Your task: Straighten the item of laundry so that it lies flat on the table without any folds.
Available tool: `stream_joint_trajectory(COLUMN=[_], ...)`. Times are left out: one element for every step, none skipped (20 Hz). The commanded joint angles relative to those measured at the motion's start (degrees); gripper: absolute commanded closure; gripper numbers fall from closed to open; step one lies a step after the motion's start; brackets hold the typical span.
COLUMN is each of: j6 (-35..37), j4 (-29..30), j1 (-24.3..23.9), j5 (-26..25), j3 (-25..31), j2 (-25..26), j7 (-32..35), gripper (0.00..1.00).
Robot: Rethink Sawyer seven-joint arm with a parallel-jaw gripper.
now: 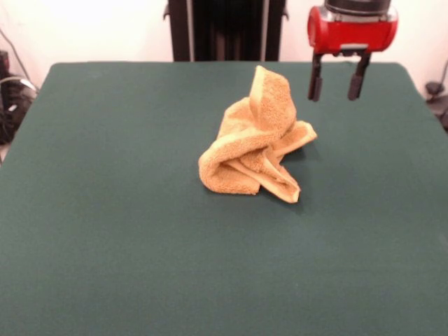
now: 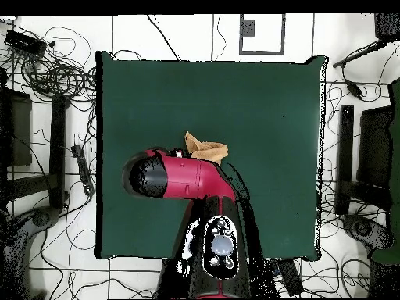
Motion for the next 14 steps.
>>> stream_joint_trajectory(j6=[0.69, -0.09, -0.85, -1.89, -2.66, -3.26, -4.07, -4.97, -5.86, -6.67, -7.56, -7.92, -8.28, -8.22], j4=[4.43, 5.02, 5.39, 6.01, 6.31, 6.25, 6.27, 6.35, 6.43, 6.74, 7.1, 7.17, 7.25, 7.21], j1=[0.45, 0.28, 0.19, 0.01, 0.02, 0.08, 0.15, 0.11, 0.08, 0.07, 0.04, 0.01, -0.03, 0.0], j5=[2.23, 2.15, 2.0, 2.14, 2.11, 1.73, 1.25, 0.85, 0.45, 0.62, 0.94, 1.14, 1.33, 1.44], j3=[3.85, 4.14, 4.31, 4.6, 4.63, 4.6, 4.66, 4.82, 4.97, 5.09, 5.17, 5.2, 5.24, 5.18], j2=[3.31, 3.92, 4.43, 4.67, 5.16, 5.83, 6.52, 7.15, 7.77, 8.13, 8.41, 8.53, 8.66, 8.68], j7=[11.78, 11.74, 11.71, 12.0, 12.23, 12.05, 11.75, 11.46, 11.16, 11.53, 12.09, 12.29, 12.5, 12.44], gripper=[0.0, 0.0, 0.0, 0.0, 0.0, 0.0, 0.0, 0.0, 0.0, 0.0, 0.0, 0.0, 0.0, 0.0])
